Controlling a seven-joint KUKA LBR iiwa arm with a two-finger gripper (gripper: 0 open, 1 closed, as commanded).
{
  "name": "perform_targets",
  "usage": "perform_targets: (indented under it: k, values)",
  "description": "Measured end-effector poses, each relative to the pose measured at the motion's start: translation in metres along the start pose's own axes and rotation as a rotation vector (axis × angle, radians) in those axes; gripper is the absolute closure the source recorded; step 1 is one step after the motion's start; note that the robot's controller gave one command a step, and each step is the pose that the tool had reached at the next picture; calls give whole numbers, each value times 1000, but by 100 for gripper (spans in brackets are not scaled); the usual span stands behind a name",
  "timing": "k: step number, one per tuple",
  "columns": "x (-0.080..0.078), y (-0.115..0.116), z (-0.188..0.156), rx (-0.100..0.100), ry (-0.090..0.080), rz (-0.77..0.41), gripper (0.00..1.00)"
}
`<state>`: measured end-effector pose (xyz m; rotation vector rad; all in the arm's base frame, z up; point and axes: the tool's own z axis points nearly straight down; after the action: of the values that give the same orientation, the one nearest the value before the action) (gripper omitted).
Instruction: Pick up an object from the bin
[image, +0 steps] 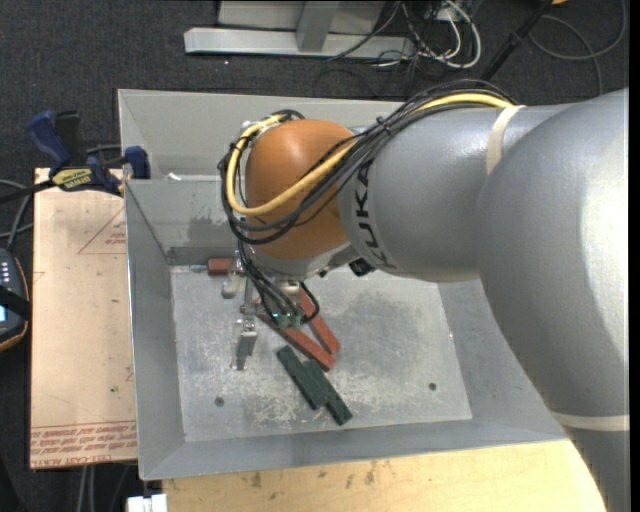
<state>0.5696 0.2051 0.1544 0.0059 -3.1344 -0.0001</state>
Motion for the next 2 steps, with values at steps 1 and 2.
perform_targets:
  k: [1,2]
  values:
    - [-2,-1,-5,-1,-7,4,0]
    - [-23,-55,47,-3,-12,101,0]
